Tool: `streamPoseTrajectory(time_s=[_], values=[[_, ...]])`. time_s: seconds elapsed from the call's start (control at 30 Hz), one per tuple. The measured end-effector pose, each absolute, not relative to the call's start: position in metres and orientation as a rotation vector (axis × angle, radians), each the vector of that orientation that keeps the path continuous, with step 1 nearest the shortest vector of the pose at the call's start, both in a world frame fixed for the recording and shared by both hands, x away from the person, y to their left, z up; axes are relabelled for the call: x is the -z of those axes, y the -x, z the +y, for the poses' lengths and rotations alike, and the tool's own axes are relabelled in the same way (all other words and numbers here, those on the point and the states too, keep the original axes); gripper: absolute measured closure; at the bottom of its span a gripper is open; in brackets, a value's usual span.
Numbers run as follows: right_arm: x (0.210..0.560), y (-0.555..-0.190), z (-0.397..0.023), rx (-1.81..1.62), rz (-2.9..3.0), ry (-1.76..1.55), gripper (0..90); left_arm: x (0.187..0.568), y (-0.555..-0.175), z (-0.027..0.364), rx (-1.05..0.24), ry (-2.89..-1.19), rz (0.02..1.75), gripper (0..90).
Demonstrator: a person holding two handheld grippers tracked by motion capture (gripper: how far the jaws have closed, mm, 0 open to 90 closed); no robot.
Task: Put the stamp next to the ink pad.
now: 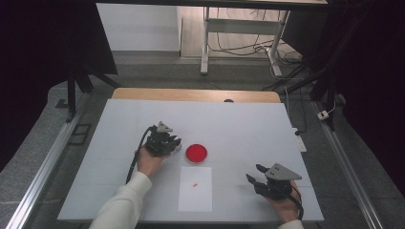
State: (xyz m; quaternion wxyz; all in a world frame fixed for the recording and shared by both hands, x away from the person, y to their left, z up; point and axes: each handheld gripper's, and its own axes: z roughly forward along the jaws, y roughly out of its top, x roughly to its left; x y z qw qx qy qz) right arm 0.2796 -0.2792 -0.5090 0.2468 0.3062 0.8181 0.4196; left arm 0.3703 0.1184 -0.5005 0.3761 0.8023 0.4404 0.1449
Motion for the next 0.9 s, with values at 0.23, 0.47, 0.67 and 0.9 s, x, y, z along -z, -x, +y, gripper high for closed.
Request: streamPoseTrajectory(time_s=[0.23,0.47,0.67,0.9], values=[[0.5089,-0.2796,-0.2797,-1.141,2.233,-0.839,45.5,0.5062,-0.3737,0.1159,-0.361,-2.061,1.135,75.2],[0.5089,-0.2795,-0.2794,-1.147,2.230,-0.836,45.4,0.5070,-0.3729,0.1130,-0.364,-2.073,1.124,74.9],[0.5088,-0.2795,-0.2796,-1.142,2.232,-0.838,45.3,0.5069,-0.3724,0.1122,-0.355,-2.073,1.115,72.7],[0.5088,-0.2796,-0.2795,-1.143,2.232,-0.836,45.2,0.5041,-0.3699,0.1116,-0.379,-2.072,1.099,61.7]])
